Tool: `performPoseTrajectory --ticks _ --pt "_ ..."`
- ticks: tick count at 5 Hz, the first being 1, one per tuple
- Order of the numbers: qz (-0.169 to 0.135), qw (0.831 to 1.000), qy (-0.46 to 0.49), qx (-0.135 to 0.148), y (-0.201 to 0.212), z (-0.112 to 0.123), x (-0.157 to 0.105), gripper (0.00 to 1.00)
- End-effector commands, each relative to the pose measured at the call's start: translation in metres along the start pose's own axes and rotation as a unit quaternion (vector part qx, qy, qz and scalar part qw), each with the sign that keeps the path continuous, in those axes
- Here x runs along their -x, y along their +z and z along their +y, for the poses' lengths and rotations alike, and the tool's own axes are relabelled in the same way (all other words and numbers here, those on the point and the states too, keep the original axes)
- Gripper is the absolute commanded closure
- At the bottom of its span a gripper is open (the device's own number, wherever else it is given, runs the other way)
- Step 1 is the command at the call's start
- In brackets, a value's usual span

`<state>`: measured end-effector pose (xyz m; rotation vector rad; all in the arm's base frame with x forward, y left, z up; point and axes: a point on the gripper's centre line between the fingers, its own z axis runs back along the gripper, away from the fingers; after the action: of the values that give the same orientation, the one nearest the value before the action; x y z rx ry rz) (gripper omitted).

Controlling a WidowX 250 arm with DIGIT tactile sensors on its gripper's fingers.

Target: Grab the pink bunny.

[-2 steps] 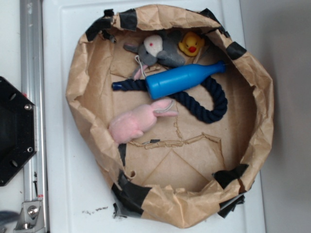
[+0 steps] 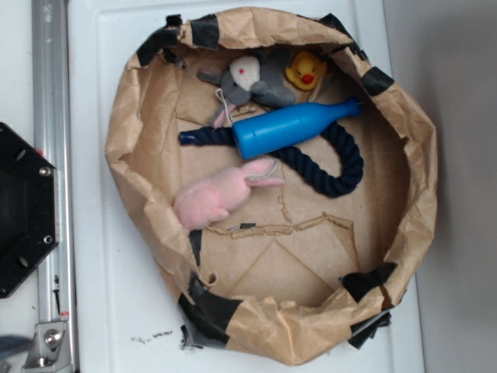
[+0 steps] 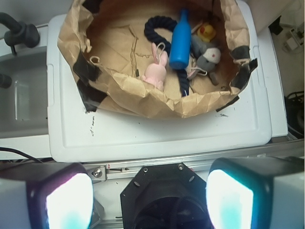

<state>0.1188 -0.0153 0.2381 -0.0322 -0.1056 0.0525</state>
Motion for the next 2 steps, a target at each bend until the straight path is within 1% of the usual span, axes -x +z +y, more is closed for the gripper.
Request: performPoseTrajectory --ticks 1,2 --pt "0.0 0.998 0.065 -0.008 -0.065 0.007 -0.079 0.0" --pt "0.035 0.994 0.104 -0.01 -0.099 0.025 -0.1 0.0"
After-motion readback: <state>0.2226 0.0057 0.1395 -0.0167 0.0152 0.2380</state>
